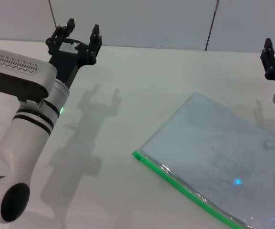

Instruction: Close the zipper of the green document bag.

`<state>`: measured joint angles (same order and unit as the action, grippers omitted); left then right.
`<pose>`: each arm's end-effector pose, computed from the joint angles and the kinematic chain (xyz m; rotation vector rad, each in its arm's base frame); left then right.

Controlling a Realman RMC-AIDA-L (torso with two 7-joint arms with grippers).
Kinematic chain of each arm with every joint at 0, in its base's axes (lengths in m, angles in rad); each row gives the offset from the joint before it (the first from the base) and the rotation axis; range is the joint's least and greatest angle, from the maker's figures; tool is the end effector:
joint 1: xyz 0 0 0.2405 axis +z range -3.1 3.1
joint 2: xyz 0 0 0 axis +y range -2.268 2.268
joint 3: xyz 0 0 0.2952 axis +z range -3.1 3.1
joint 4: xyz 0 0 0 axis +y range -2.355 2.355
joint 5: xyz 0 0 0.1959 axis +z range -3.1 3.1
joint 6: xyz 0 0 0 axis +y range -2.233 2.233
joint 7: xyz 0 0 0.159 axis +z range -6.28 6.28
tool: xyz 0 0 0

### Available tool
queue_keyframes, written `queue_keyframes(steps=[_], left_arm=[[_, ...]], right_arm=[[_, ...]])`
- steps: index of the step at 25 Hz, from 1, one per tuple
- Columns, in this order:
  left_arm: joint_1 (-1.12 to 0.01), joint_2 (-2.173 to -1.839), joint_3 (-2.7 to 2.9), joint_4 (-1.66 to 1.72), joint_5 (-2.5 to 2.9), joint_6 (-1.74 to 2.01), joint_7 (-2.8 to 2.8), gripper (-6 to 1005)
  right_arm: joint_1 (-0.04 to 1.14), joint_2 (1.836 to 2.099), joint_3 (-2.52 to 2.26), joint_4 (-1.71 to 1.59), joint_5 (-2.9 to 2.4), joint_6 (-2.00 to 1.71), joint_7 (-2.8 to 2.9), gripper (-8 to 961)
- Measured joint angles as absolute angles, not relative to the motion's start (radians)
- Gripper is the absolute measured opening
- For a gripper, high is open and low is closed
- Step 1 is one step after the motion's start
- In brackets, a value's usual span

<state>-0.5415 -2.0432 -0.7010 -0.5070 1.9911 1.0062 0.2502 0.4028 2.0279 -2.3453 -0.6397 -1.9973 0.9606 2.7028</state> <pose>-0.2587 0.4037 -0.0485 -1.6498 -0.3931 -0.7137 0.2881 0.3796 -0.0358 -1.5705 0.4048 0.5814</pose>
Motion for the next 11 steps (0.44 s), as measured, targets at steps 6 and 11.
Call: queue_keyframes(steps=[6, 11], left_arm=[[-0.544, -2.043, -0.701, -0.507, 1.991, 1.006, 0.246, 604], [-0.544, -2.043, -0.701, -0.507, 1.991, 1.006, 0.246, 604]], right_arm=[[0.410, 2.028, -2.345, -0.640, -1.997, 0.958, 2.703, 616], [0.412, 2.028, -2.345, -0.640, -1.997, 0.956, 2.703, 616]])
